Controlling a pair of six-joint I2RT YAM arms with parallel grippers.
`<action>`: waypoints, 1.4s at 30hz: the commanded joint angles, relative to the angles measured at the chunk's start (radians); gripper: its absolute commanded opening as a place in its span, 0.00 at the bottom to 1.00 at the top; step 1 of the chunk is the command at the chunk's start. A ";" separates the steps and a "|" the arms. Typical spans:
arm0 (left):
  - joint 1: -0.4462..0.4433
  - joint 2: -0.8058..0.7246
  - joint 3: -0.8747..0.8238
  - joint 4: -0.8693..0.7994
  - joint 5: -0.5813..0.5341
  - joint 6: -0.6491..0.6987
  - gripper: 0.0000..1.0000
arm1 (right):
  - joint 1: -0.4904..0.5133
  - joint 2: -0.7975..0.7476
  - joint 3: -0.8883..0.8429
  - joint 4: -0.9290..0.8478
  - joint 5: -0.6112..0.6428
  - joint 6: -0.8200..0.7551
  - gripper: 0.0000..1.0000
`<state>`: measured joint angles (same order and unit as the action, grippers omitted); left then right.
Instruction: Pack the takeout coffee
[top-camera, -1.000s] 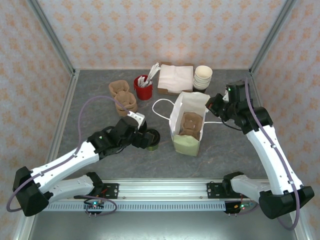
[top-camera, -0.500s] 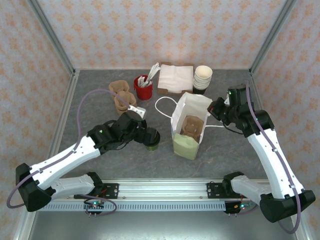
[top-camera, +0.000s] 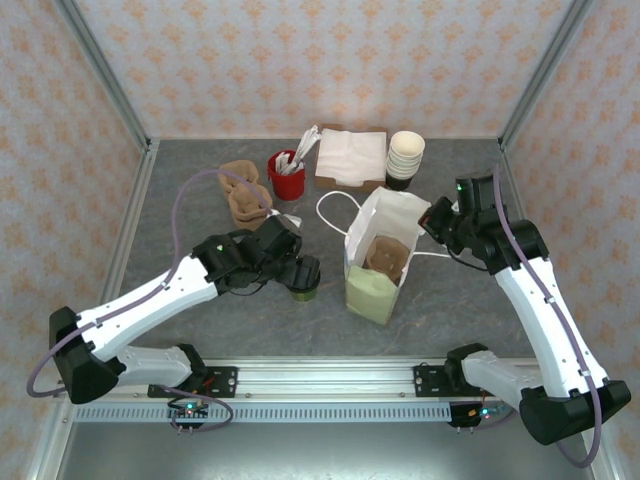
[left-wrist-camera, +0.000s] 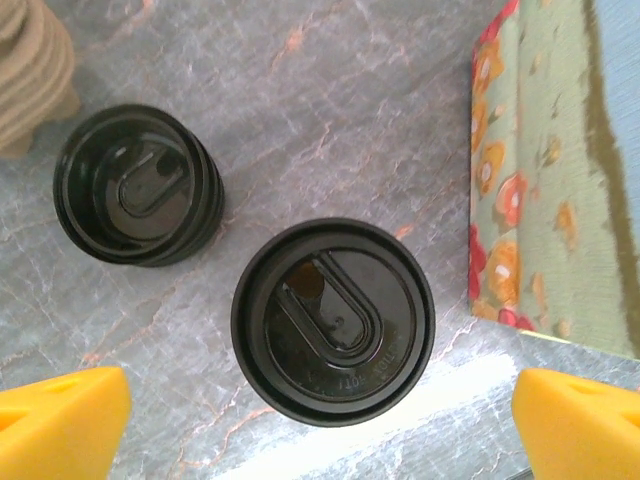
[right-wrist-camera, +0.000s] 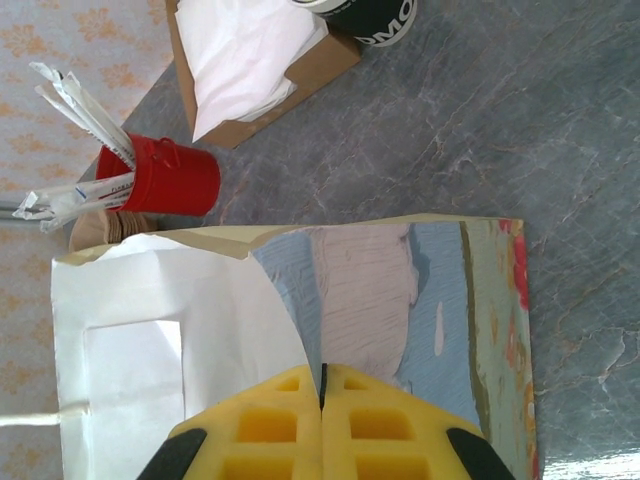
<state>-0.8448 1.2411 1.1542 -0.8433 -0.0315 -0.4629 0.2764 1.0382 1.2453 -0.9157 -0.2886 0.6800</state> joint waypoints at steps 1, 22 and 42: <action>-0.012 -0.002 -0.002 -0.051 -0.035 -0.048 1.00 | 0.005 -0.021 0.017 -0.004 0.034 0.015 0.00; -0.073 0.148 -0.076 0.102 -0.110 -0.064 1.00 | 0.005 -0.054 -0.076 0.057 0.018 0.016 0.00; -0.074 0.181 -0.092 0.134 -0.129 -0.065 0.88 | 0.005 -0.053 -0.060 0.037 0.023 -0.019 0.00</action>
<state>-0.9100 1.4147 1.0779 -0.7143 -0.1207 -0.5087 0.2764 0.9943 1.1797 -0.8738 -0.2764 0.6800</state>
